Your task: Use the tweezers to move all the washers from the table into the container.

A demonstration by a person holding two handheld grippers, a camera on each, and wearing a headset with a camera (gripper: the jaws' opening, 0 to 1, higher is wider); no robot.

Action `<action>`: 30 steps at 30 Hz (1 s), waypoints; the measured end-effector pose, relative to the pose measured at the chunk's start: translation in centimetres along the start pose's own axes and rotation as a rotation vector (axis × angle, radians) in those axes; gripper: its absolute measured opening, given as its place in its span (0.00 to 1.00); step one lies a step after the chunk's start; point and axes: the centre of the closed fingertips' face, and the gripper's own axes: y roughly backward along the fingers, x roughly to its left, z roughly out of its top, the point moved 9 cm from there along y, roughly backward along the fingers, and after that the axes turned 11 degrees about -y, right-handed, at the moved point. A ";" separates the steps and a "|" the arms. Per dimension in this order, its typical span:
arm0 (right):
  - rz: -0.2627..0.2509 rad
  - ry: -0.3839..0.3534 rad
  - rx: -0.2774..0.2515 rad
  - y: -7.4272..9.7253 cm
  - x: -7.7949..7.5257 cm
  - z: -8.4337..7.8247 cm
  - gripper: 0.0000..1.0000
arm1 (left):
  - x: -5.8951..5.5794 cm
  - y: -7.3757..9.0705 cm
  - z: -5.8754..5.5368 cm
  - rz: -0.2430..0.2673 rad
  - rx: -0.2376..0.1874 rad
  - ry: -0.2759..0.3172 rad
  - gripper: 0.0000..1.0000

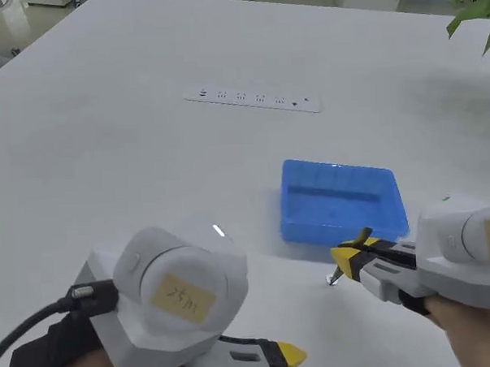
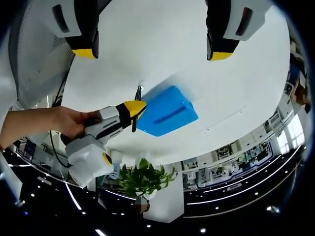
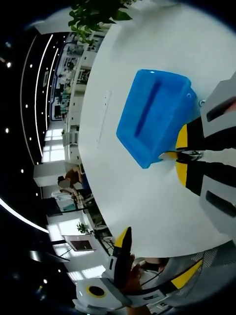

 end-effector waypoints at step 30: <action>-0.109 -0.026 -0.114 -0.5 -4.5 5.4 0.03 | 0.7 0.3 0.6 0.032 -0.023 0.004 0.94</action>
